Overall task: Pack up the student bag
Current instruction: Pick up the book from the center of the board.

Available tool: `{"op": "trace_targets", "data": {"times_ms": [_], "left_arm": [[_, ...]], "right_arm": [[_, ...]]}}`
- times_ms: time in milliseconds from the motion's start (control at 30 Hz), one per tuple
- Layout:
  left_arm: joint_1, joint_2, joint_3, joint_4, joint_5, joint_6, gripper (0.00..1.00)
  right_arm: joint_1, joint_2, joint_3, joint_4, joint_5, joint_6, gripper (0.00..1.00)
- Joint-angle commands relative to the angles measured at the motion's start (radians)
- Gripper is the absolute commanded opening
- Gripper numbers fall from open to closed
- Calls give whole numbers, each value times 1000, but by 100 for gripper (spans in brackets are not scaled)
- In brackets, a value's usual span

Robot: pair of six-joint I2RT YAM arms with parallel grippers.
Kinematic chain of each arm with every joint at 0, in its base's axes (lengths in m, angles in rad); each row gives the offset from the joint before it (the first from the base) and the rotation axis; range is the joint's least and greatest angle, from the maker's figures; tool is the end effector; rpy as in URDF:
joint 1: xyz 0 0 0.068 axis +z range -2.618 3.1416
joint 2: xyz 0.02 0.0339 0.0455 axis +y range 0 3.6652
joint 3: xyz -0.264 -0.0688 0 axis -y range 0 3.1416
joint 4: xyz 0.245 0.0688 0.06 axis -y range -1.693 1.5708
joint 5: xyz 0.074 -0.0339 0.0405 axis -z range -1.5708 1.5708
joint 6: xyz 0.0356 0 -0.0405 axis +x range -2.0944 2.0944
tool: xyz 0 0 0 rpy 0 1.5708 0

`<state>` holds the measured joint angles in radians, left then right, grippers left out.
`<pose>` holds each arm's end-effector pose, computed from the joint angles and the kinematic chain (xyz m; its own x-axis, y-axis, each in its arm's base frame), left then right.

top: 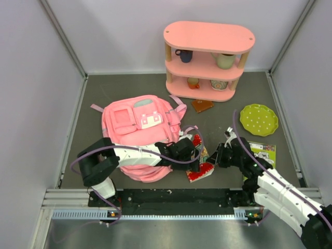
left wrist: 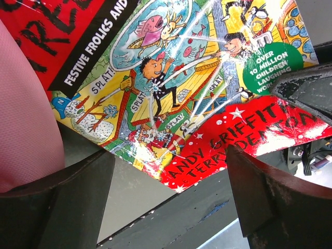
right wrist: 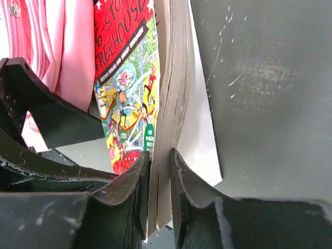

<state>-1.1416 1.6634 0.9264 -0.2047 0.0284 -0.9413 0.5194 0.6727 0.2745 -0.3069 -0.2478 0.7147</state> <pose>0.1367 -0.3011 0.1675 -0.9384 0.1089 -0.3279 0.2672 0.8303 -0.4891 0.1218 0.0797 0.1680 -0.8466 0.2478 -0.4710 -0.1172 0.7765 0.6192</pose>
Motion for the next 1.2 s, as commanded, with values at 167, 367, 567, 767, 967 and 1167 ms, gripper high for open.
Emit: {"op": "trace_targets", "data": {"times_ms": [167,367,567,767,967,1167], "left_arm": [[-1,-43,60,156,-4,33,91],[-3,-161,103,116,-56,99,98],[2,-283,105,65,-146,137,99],[51,-382,12,91,-173,122,99],[97,-424,-87,247,-104,72,99],[118,-433,-165,402,-56,26,99]], "right_arm": [[7,-21,41,-55,20,32,0],[7,-119,127,-199,178,61,0],[8,-266,236,-376,307,98,0],[8,-378,292,-394,282,137,0],[8,-438,338,-371,252,163,0],[10,-484,335,-298,147,253,0]]}}
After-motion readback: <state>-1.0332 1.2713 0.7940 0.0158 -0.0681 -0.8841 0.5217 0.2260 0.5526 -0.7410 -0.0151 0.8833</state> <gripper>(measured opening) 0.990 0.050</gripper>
